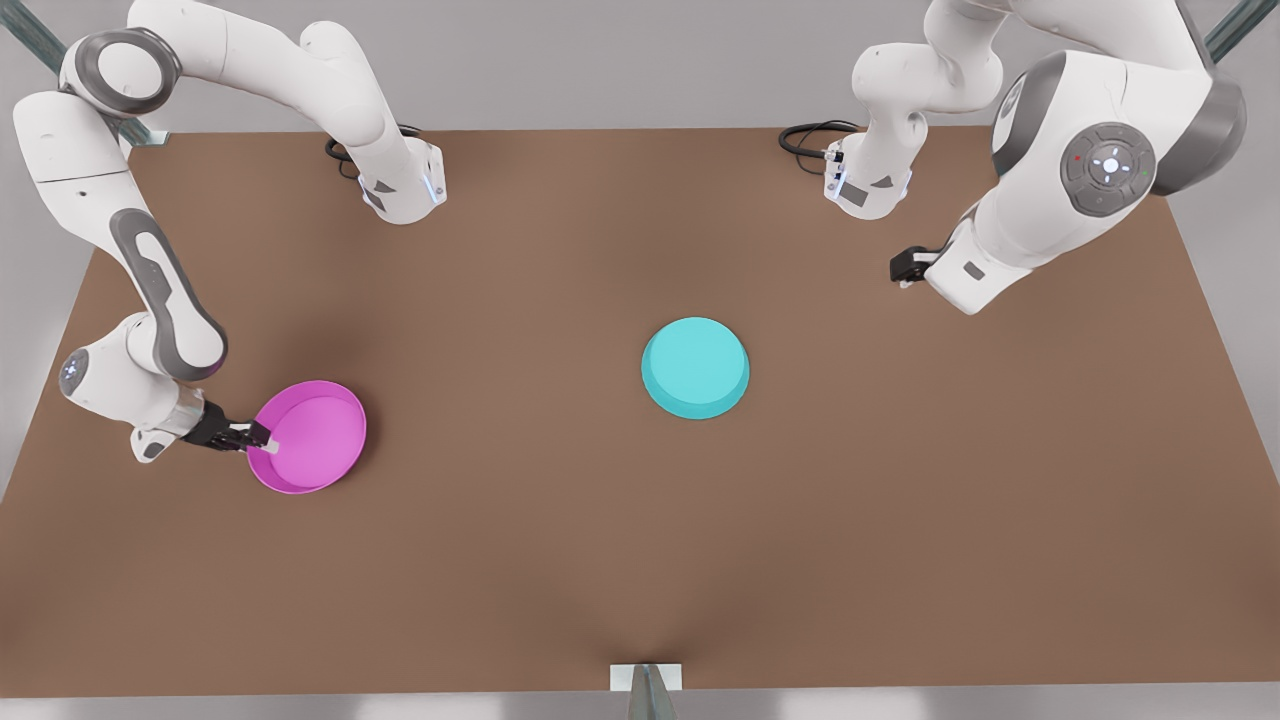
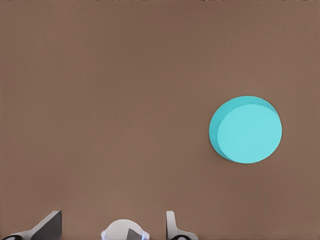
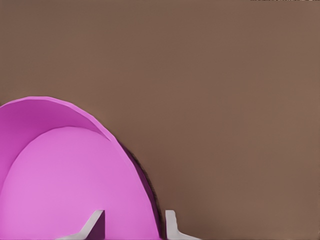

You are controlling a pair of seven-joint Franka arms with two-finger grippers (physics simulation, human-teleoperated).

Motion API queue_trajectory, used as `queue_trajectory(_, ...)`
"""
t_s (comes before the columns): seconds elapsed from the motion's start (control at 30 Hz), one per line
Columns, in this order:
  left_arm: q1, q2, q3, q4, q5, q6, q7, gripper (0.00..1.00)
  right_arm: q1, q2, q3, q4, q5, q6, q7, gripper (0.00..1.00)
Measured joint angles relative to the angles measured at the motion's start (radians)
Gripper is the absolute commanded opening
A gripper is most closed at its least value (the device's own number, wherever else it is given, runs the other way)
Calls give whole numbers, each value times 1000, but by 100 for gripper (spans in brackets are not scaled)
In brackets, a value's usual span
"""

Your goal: Flip the blue plate over with the left arm, and stack the pink plate on top of the blue plate with the right arm

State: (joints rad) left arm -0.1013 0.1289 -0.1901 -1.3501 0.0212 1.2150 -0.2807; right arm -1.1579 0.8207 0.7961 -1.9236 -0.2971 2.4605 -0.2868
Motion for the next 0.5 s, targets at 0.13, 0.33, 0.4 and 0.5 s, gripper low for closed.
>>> queue_trajectory(0.13,0,0,0,-1,0,0,0,100,0,2,-2,-4,-7,4,0,38)
queue_trajectory(0.33,0,0,2,0,0,0,0,100,1,5,-2,-6,-21,8,0,21)
queue_trajectory(0.4,0,0,1,-1,0,0,0,100,1,5,-1,-6,-35,6,-1,21)
queue_trajectory(0.5,0,0,1,0,0,0,0,100,1,4,-1,-5,-33,3,-8,21)
